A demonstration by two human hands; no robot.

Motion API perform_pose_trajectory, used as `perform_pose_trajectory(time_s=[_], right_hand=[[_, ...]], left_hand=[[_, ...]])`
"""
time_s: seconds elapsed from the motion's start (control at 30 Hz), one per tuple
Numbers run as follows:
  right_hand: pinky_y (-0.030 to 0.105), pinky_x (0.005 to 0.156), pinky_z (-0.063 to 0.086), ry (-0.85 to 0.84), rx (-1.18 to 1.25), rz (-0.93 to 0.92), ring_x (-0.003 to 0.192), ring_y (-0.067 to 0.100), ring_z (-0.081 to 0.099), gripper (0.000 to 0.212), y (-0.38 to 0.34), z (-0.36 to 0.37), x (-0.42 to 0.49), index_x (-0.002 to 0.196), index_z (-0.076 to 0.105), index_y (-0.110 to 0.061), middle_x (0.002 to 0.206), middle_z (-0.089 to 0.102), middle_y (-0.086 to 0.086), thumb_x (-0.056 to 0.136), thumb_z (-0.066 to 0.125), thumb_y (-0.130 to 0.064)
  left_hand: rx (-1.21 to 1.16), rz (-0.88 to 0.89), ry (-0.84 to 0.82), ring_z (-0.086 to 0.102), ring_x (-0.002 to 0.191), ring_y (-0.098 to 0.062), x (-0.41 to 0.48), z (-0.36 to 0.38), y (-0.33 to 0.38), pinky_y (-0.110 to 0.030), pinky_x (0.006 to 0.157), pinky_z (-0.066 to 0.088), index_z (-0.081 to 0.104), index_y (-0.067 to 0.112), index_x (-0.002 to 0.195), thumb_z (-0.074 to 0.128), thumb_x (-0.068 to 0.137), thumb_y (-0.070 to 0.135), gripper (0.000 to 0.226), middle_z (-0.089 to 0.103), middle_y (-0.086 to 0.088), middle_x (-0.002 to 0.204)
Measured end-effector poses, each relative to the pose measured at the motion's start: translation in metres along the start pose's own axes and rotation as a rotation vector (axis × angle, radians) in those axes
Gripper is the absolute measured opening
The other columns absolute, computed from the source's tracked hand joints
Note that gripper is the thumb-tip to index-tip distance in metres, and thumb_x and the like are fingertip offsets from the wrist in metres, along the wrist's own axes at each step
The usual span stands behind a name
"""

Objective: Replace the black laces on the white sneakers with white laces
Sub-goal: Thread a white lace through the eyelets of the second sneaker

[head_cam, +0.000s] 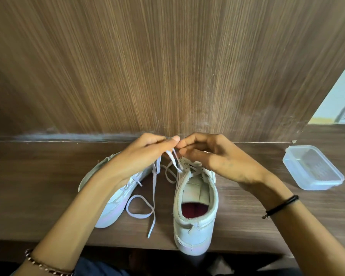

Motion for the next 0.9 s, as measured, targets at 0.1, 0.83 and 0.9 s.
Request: perform_pose_trajectory(time_s=[0.1,0.83,0.9], right_hand=[[0.013,0.077,0.050,0.027,0.108,0.006,0.104,0.013,0.072,0.020,-0.003,0.005,0.003,0.117,0.070,-0.012,0.103,0.079,0.005,0.097,0.070,-0.013],[0.026,0.062,0.037,0.444,0.994,-0.040,0.060,0.014,0.043,0.040,-0.011,-0.026,0.007,0.057,0.054,-0.021,0.063,0.046,-0.001,0.096,0.061,-0.025],[0.025,0.063,0.041,0.526,0.393,0.036,0.061,0.013,0.048,0.032,-0.001,-0.031,0.007,0.064,0.060,-0.014,0.063,0.052,0.002,0.096,0.063,-0.017]], left_hand=[[0.035,-0.002,-0.040,0.062,0.097,-0.002,0.004,-0.005,0.004,-0.028,0.097,0.039,0.077,0.019,0.094,0.063,0.093,0.058,0.041,0.074,0.002,0.097],[-1.146,0.119,0.192,0.071,0.104,-0.009,-0.007,-0.060,0.025,-0.038,0.100,0.048,0.050,0.029,0.056,0.050,0.102,0.038,0.047,0.071,0.010,0.103],[-1.157,0.149,0.197,0.071,0.110,-0.010,-0.007,-0.059,0.027,-0.038,0.103,0.047,0.052,0.028,0.061,0.048,0.103,0.037,0.043,0.073,0.009,0.110]])
Point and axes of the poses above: each hand's wrist, its own x-axis towards the middle knuckle, its own z-axis out of the palm, y = z × x, the point moved 6 cm from there along x, towards the middle knuckle
